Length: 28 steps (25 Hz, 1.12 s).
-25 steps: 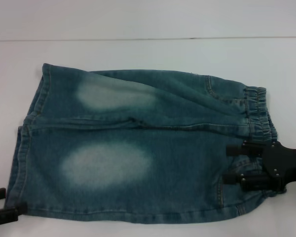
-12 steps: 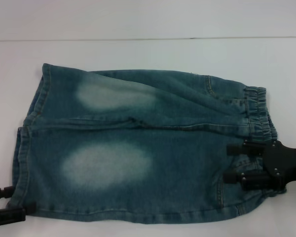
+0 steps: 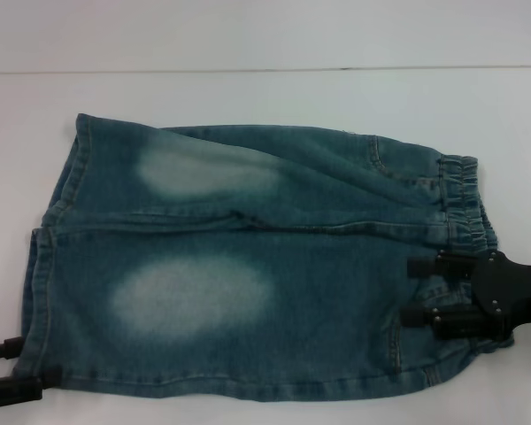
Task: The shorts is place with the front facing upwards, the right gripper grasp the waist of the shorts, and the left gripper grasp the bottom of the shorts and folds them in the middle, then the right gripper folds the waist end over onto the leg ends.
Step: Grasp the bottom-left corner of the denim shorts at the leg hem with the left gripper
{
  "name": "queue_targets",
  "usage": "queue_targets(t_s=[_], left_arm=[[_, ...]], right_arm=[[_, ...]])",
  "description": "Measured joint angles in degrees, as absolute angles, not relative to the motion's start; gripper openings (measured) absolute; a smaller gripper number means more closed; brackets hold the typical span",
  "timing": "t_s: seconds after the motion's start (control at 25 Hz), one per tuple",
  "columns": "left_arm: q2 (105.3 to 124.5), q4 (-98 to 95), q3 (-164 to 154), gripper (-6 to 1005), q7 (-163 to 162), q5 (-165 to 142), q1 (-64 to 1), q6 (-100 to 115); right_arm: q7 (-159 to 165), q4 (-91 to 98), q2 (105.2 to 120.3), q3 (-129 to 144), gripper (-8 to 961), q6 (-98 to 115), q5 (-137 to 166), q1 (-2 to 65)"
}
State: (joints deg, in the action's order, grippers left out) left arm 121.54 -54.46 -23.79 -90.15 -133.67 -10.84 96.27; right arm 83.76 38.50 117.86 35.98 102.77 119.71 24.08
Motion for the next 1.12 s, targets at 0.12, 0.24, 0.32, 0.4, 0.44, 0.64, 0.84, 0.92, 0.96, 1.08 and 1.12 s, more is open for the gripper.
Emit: queue_targets(t_s=[0.12,0.24,0.32,0.4,0.44,0.64,0.84,0.92,0.96,1.08,1.12], left_arm=[[121.5,-54.4,-24.0,916,-90.4,-133.7,-10.9,96.8],[121.58,-54.2,-24.1,916,-90.4,-134.0,-11.2,96.9],[121.67,-54.0,-24.2,916,-90.5,-134.9,-11.5,96.9],[121.71,-54.0,-24.2,911,-90.7,-135.3,-11.8,97.0],[121.75,-54.0,-24.3,908,-90.9,-135.5,-12.0,97.0],[121.94,-53.5,-24.5,891,-91.4,-136.5,-12.7,96.5],[122.14,-54.2,-23.6,869,-93.5,-136.3,-13.6,96.4],[122.61,-55.5,-23.4,860,-93.9,-136.2,-13.7,96.4],[122.86,-56.2,-23.2,855,-94.1,-136.2,-13.7,96.5],[123.08,-56.8,-23.0,825,-94.3,-136.2,-14.0,96.9],[123.02,-56.7,-23.0,812,-94.3,-136.3,-14.0,96.9]], right_arm=[[83.8,38.5,117.86,36.2,912,102.7,119.7,24.1],[83.8,38.5,117.86,36.2,912,102.7,119.7,24.1],[83.8,38.5,117.86,36.2,912,102.6,119.7,24.1],[83.8,38.5,117.86,36.2,912,102.6,119.7,24.0],[83.8,38.5,117.86,36.2,911,102.6,119.7,24.0],[83.8,38.5,117.86,36.2,911,102.5,119.7,24.0],[83.8,38.5,117.86,36.1,911,102.4,119.7,24.0],[83.8,38.5,117.86,36.1,911,102.4,119.7,23.9],[83.8,38.5,117.86,36.1,911,102.4,119.7,23.9],[83.8,38.5,117.86,36.1,911,102.4,119.7,23.8],[83.8,38.5,117.86,36.1,911,102.4,119.7,23.8]])
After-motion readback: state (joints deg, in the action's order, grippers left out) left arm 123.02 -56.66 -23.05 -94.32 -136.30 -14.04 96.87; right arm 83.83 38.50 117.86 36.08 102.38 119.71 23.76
